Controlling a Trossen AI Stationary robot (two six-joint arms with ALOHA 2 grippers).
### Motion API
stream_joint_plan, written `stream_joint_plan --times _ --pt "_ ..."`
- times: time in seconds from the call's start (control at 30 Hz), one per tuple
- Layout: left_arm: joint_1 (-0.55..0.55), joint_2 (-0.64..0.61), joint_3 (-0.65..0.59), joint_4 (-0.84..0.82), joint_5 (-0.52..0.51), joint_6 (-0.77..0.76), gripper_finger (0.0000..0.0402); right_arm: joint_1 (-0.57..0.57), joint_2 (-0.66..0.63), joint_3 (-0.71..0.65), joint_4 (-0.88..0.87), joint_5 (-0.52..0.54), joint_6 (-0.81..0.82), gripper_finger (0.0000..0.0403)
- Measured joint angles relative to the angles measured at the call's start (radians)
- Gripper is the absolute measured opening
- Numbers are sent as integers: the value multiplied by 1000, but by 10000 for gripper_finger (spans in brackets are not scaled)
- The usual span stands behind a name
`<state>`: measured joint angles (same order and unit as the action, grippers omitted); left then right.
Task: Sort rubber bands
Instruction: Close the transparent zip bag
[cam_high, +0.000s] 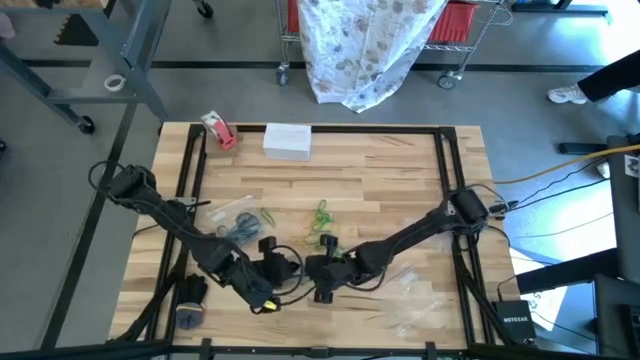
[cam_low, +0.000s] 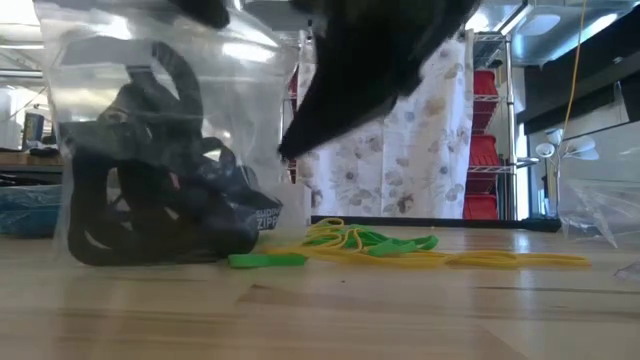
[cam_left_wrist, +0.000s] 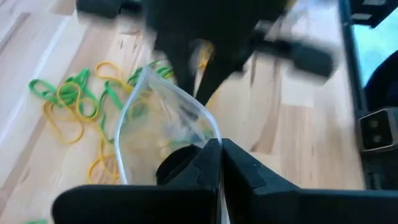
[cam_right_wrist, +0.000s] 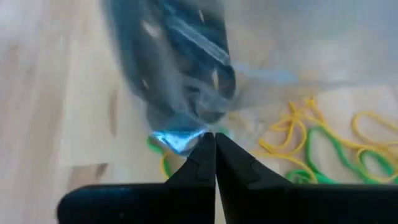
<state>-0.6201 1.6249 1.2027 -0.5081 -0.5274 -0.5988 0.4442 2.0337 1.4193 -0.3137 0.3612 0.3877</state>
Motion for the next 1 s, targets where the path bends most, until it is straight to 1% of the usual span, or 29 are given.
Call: stream_joint_plan --times 0.17,0.23,0.3,0.37,0.5,0.57,0.63,0.73,0.83,1.0 --pt "-14 0 -1 2 -1 12 1 39 -86 1 -139 82 -3 2" --pt "-21 0 -1 5 0 21 1 50 -111 1 -185 98 -3 3" --pt "-30 0 -1 8 0 27 1 48 -131 1 -198 72 -17 9" --pt "-36 0 -1 19 -1 29 1 33 -137 1 -188 45 -49 27" --pt "-50 0 -1 29 -1 38 1 3 -135 0 -126 32 -125 90" --pt "-56 0 -1 28 -1 33 1 -15 -135 0 -82 8 -157 125" --pt "-63 -1 -1 25 0 32 1 -29 -133 0 -46 -37 -182 156" --pt "-64 -1 -1 25 0 31 1 -34 -133 0 22 -108 -215 188" --pt "-63 -1 -1 22 0 31 1 -33 -133 0 32 -173 -225 200" --pt "-60 -1 -1 21 0 35 1 -32 -133 0 -17 -197 -212 191"
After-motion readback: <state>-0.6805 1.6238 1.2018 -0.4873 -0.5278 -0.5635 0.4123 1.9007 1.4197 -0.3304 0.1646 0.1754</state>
